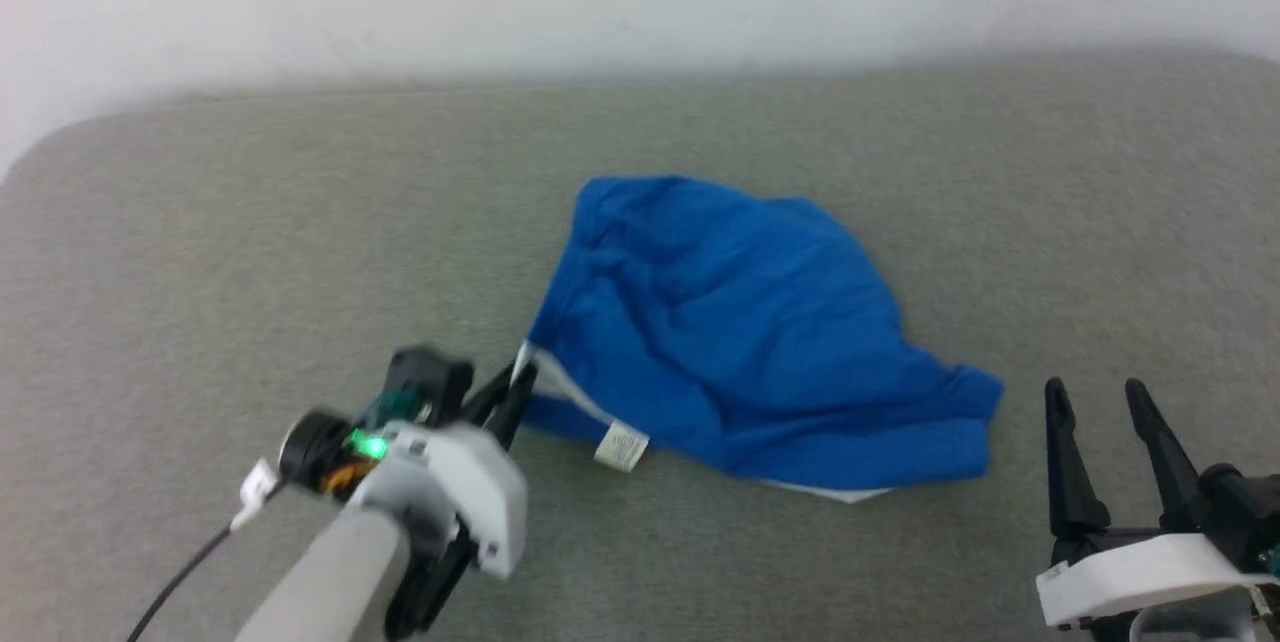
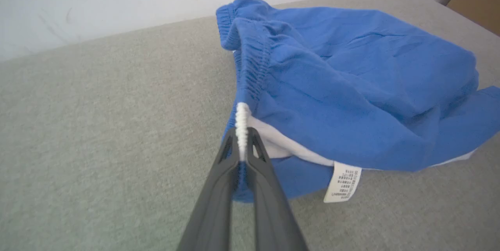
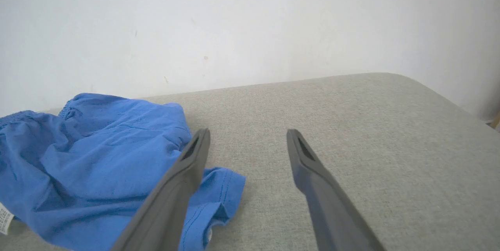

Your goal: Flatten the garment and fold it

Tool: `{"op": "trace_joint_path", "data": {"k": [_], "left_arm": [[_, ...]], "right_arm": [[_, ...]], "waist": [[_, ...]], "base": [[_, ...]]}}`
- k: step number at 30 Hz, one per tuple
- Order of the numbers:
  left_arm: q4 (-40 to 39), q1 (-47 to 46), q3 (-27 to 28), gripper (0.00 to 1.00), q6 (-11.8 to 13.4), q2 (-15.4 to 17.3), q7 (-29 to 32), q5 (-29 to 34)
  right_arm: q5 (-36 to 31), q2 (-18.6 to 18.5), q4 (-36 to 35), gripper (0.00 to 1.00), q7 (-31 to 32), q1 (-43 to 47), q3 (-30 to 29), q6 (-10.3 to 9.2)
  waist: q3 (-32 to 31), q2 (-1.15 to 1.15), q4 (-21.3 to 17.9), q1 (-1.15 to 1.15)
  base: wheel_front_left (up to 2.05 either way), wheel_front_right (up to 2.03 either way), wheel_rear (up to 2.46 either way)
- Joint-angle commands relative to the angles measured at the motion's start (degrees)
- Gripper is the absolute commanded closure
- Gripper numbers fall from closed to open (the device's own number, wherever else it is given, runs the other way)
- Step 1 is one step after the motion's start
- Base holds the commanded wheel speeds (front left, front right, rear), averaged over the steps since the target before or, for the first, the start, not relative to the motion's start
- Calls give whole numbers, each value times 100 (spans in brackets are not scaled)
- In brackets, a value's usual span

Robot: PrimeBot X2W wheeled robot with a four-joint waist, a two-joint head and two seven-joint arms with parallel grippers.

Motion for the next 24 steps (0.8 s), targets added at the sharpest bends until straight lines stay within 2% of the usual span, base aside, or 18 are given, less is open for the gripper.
{"op": "trace_joint_path", "data": {"k": [1,5,14,15,16,17,20,24], "left_arm": [[-152,347,56,100,75,103,-39,-114],[-245,967,91,100,229,232,-14,-253],[210,1503,119,100,572,93,-228,-352],[208,1480,125,70,586,52,-312,-345],[208,1480,125,70,586,52,-312,-345],[193,1445,136,0,608,15,-419,-325],[78,1347,172,0,605,-75,-803,-280],[-213,1196,148,0,519,-100,-1509,-28]], "right_arm": [[-9,18,-2,0,55,50,45,-5],[-5,-1,14,0,177,60,76,-5],[8,-52,87,0,488,112,152,-5],[29,-75,78,0,526,102,164,-5],[29,-75,78,0,526,102,164,-5],[60,-111,63,0,574,83,189,-5],[164,-355,-18,0,860,-39,389,-5],[418,-929,-110,0,1642,-406,716,-5]], "waist": [[-197,0,392,1],[-214,0,578,1],[-347,0,916,1],[-363,0,967,1],[-363,0,967,1],[-381,0,1018,1],[-435,0,1159,1],[-448,0,1394,1]], "base": [[0,0,0],[0,0,0],[0,0,0],[0,0,0],[0,0,0],[0,0,0],[0,0,0],[0,0,0]]}}
